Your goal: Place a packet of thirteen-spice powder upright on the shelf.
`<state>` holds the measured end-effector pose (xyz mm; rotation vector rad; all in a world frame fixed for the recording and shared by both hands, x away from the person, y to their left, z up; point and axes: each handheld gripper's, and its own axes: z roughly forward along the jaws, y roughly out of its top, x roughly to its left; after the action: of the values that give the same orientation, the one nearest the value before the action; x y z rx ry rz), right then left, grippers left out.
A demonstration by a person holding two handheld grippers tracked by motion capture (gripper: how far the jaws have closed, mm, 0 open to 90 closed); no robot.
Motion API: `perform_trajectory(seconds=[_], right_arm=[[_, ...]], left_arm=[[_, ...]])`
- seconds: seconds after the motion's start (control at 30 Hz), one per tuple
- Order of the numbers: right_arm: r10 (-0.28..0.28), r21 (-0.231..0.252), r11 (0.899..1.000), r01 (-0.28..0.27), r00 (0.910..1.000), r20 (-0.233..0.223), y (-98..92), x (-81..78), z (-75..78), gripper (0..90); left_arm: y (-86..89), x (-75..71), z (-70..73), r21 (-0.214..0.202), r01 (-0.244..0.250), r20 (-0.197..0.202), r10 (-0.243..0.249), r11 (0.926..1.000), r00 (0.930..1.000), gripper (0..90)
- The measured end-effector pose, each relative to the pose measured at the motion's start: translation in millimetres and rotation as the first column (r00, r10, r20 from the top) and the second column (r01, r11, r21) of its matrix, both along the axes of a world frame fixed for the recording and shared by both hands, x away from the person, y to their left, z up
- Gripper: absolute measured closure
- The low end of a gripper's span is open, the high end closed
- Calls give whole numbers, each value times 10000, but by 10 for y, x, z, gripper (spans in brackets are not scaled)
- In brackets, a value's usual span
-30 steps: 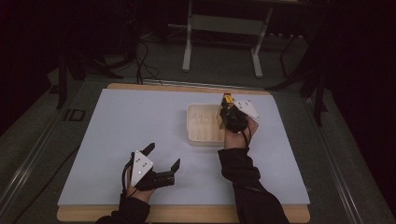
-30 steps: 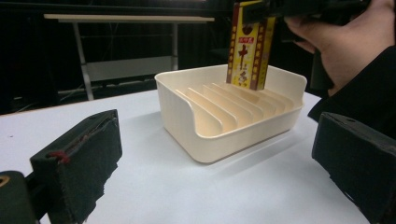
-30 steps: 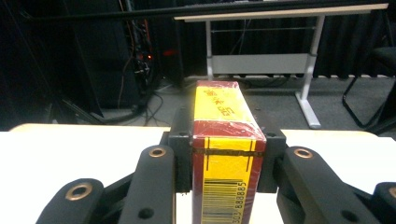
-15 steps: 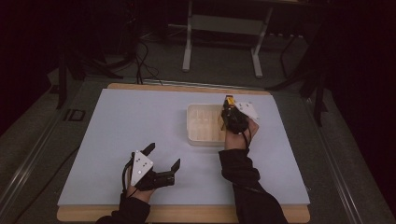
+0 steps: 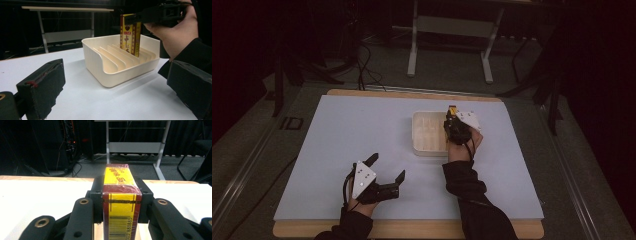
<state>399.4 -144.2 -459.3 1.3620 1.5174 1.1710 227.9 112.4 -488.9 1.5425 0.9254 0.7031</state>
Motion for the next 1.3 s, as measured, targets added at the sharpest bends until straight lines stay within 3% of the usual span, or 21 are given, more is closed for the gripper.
perform_trajectory(seconds=[0.33,0.63,0.87,1.03,1.23,1.3], right_arm=[[73,-40,10000,-74,9998,-191,16,-39,-140,658],[192,74,9998,-187,9970,-747,-25,-96,-346,651],[261,72,9996,-257,9969,-743,-29,-159,-378,645],[324,234,9993,-303,9945,-992,-48,-137,-347,631],[709,171,9975,-692,9881,-1366,-49,-106,-280,537],[774,35,9970,-776,9885,-1300,-56,-110,-241,508]], left_arm=[[-7,1,-2,-4,22,-14,-22,10000,10000,24],[-13,7,-3,-12,42,-65,-42,10000,10000,25],[-20,8,0,-24,57,-49,-57,10000,10000,25],[-13,17,3,-32,48,-40,-48,10000,10000,25],[-21,23,4,-7,103,-20,-103,9999,9999,25],[-20,23,8,5,89,-5,-89,10000,10000,26]])
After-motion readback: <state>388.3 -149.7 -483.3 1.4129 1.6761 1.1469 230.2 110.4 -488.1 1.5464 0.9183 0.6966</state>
